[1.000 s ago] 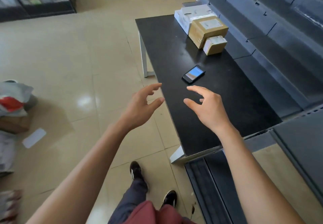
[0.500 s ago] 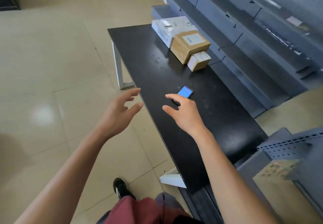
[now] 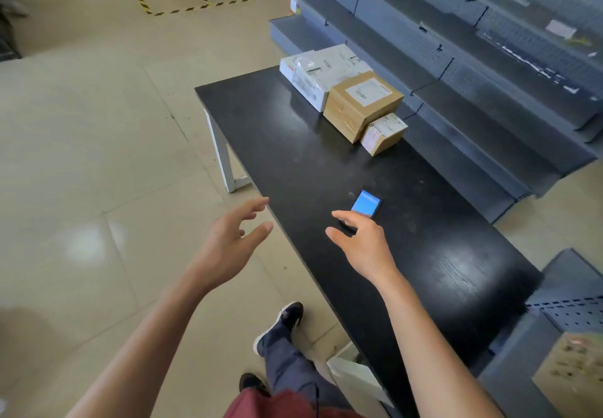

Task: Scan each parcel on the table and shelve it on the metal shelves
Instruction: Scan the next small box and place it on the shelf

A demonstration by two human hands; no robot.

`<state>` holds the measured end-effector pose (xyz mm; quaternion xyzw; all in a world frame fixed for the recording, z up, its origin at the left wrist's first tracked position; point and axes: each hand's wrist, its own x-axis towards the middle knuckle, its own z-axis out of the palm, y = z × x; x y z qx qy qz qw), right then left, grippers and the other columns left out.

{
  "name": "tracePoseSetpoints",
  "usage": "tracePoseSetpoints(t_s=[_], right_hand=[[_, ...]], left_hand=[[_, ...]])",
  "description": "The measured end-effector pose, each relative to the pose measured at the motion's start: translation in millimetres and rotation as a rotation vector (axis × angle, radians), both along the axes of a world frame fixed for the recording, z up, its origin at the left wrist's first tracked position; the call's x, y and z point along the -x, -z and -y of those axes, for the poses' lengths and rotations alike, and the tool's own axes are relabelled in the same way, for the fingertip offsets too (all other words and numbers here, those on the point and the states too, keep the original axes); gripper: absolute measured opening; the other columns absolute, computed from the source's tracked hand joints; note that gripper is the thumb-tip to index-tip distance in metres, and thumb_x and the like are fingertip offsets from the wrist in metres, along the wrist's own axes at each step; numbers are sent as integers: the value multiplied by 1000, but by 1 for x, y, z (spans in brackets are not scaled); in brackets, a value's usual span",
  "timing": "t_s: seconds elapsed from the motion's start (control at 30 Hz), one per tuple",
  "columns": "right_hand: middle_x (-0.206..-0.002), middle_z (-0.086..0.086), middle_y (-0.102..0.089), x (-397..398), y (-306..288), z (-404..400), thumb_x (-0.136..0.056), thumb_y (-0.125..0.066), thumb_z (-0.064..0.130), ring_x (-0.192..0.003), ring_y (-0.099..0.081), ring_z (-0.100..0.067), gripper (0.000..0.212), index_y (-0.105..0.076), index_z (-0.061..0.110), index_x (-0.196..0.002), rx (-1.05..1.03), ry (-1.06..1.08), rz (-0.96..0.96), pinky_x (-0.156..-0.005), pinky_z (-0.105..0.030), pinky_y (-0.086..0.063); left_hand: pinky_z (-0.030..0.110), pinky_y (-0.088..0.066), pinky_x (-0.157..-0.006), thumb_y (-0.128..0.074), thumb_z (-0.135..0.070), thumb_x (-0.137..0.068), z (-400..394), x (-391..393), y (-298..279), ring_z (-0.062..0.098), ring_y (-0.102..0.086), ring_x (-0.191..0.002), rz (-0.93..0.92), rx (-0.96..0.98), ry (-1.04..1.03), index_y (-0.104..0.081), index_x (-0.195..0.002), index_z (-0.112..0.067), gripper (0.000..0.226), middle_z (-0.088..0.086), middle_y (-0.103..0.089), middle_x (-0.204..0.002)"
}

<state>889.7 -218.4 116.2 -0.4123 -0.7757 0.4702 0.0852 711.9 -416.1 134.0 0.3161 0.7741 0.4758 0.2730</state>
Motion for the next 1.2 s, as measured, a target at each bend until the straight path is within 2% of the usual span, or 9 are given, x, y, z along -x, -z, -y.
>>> tracePoseSetpoints(t_s=[0.17,0.33,0.4,0.47,0.57,0.7,0.83,1.0,1.2], right_hand=[[-118,22,-59,25,19,-32,-93,-72,32,-123,-54,-6,37,-66,29,-129,52,87,-33,-95,-22,-40],[-114,24,-59,40,30,-77,-93,-70,35,-125,-54,-12,32,-67,35,-125,115,209,-58,-103,-31,-47],[-119,14,-65,39,34,-92,-91,-69,35,-117,-59,-10,34,-67,34,-125,121,241,-46,-95,-20,-47],[-119,-1,-69,36,38,-106,-91,-68,33,-106,-60,-5,35,-68,32,-126,98,266,-24,-74,-4,-43],[-124,2,-64,25,39,-121,-92,-67,31,-107,-58,-6,37,-66,29,-129,92,320,13,-66,-5,-40],[-127,5,-64,8,40,-133,-92,-67,26,-95,-57,1,41,-66,21,-132,44,387,40,-70,-2,-37],[-134,8,-64,-4,42,-136,-93,-65,23,-121,-55,-8,39,-65,21,-132,-27,423,47,-81,-4,-34],[-142,8,-59,-1,49,-140,-96,-65,27,-134,-49,-14,41,-61,25,-136,-37,486,115,-107,-28,-39],[-146,4,-56,25,69,-146,-96,-66,27,-137,-47,-19,46,-57,24,-141,32,577,200,-113,-39,-41]], left_hand=[[39,-51,-105,-65,-33,-99,-46,29,-9,-1,-52,-126,-38,97,101,-57,-141,-37,43,-22,-59,-133],[18,-46,-86,-64,-39,-98,-92,70,-24,11,-62,-118,-108,183,128,-56,-138,-46,41,-41,-50,-118],[16,-45,-85,-64,-40,-98,-112,83,-27,11,-62,-116,-132,180,119,-56,-137,-48,41,-37,-53,-119],[21,-47,-89,-64,-39,-99,-134,89,-23,13,-63,-117,-156,182,127,-56,-138,-46,41,-27,-57,-124],[28,-47,-98,-64,-37,-99,-167,85,-19,16,-62,-119,-150,197,199,-55,-140,-41,42,-22,-54,-126],[37,-51,-103,-64,-39,-99,-212,73,-17,16,-62,-123,-141,198,362,-53,-143,-41,45,-23,-52,-127],[47,-50,-107,-64,-35,-99,-254,63,-10,16,-60,-125,-169,169,492,-52,-146,-34,48,-12,-54,-135],[43,-51,-107,-63,-36,-100,-288,59,7,12,-58,-127,-152,164,623,-51,-147,-35,49,-16,-54,-135],[40,-48,-110,-63,-32,-100,-340,83,28,4,-50,-133,-151,160,781,-51,-148,-30,50,-9,-55,-146]])
